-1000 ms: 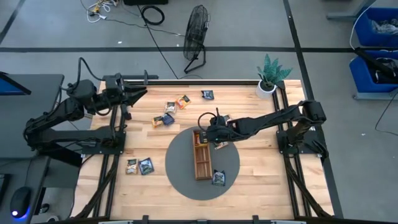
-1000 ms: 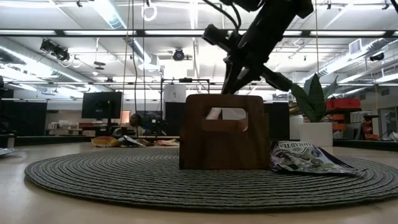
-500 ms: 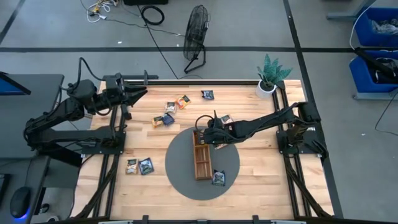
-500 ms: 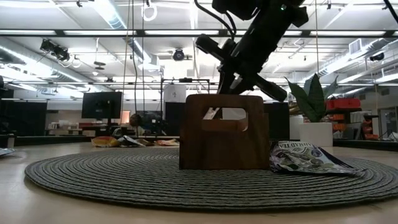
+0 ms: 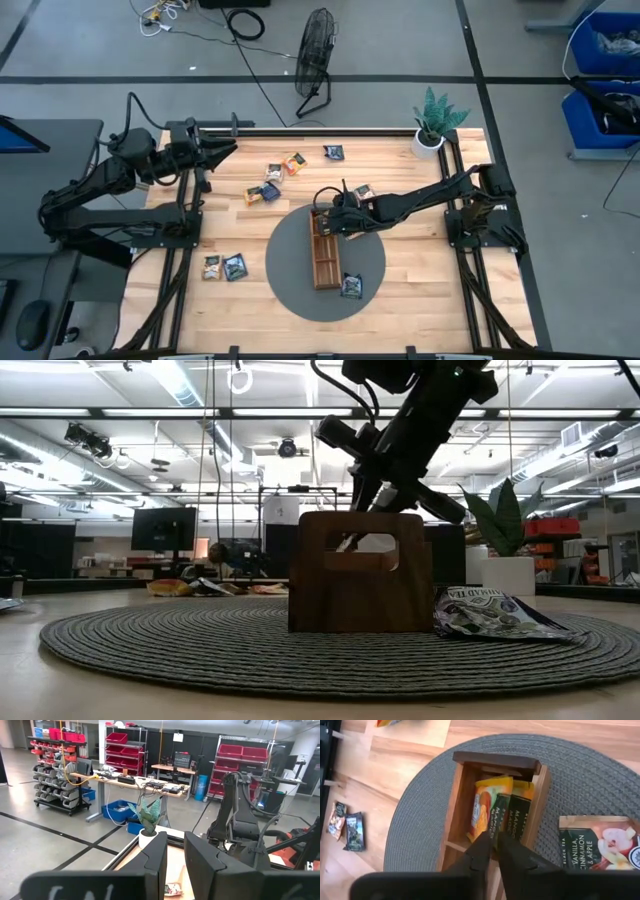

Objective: Pick & Place Tea
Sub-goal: Put the orange tea bag into the top section of the wooden organizer

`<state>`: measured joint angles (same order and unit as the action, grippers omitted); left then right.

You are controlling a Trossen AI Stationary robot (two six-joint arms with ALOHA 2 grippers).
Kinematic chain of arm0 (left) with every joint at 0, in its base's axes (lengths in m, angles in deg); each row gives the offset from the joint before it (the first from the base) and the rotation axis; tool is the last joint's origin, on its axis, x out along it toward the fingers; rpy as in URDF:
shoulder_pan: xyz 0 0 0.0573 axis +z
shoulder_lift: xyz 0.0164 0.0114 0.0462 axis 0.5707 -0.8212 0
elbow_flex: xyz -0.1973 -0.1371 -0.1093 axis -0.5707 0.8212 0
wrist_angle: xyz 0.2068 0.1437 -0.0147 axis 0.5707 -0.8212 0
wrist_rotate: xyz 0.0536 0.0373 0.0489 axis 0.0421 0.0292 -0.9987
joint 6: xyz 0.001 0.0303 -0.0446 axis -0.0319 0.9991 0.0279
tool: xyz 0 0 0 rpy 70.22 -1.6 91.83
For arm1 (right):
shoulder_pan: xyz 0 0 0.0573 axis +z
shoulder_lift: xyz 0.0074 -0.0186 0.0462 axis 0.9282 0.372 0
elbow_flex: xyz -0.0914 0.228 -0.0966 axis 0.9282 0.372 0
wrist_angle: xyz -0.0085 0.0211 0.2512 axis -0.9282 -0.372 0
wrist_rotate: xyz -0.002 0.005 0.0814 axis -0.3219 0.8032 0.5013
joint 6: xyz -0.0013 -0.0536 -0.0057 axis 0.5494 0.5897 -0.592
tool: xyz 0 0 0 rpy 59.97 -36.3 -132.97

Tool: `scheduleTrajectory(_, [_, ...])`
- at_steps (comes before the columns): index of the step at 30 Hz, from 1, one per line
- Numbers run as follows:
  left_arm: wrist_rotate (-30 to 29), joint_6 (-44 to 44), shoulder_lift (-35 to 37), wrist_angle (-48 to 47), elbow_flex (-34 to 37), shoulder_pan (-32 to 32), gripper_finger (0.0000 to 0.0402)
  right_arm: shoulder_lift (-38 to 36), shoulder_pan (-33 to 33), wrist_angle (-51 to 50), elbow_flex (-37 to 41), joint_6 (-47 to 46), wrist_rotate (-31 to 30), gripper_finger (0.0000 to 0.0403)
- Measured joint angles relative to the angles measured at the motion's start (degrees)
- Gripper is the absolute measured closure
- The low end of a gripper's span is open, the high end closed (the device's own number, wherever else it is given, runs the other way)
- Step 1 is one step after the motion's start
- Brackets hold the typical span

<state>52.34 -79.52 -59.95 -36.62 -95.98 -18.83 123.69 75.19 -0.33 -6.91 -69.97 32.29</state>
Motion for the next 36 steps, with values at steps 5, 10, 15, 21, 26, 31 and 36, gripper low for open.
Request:
scheduleTrajectory(5, [-0.01, -0.02, 0.00, -0.02, 0.00, -0.02, 0.0335, 0.00, -0.16, 0.09, 0.00, -0.61, -0.45, 0.0311])
scheduleTrajectory(10, [-0.01, -0.02, -0.02, -0.07, 0.00, 0.00, 0.0335, -1.63, -0.06, 0.72, 0.03, 2.37, -0.56, 0.0266])
scheduleTrajectory(15, [-0.01, 0.33, -0.28, -0.94, 0.00, 0.00, 0.0335, -3.72, -0.06, 0.73, 0.02, 7.15, -1.50, 0.0243])
scheduleTrajectory(21, [-0.08, -0.64, -1.39, -6.92, 0.00, -0.02, 0.0335, -5.41, -0.31, 0.01, 0.03, 12.14, -1.48, 0.0238])
scheduleTrajectory(26, [-0.37, -3.29, -3.21, -14.75, 0.02, -0.02, 0.0333, -8.64, -0.40, -1.66, 0.02, 16.76, -0.88, 0.0241])
scheduleTrajectory(31, [-3.24, -4.59, -6.14, -22.63, 0.07, -0.01, 0.0311, -13.53, -1.50, -7.21, 0.02, 21.91, -0.93, 0.0242])
scheduleTrajectory(36, [-3.27, -2.42, -9.92, -26.26, 0.09, -0.04, 0.0278, -17.71, -3.06, -11.61, 0.00, 29.09, -1.06, 0.0242])
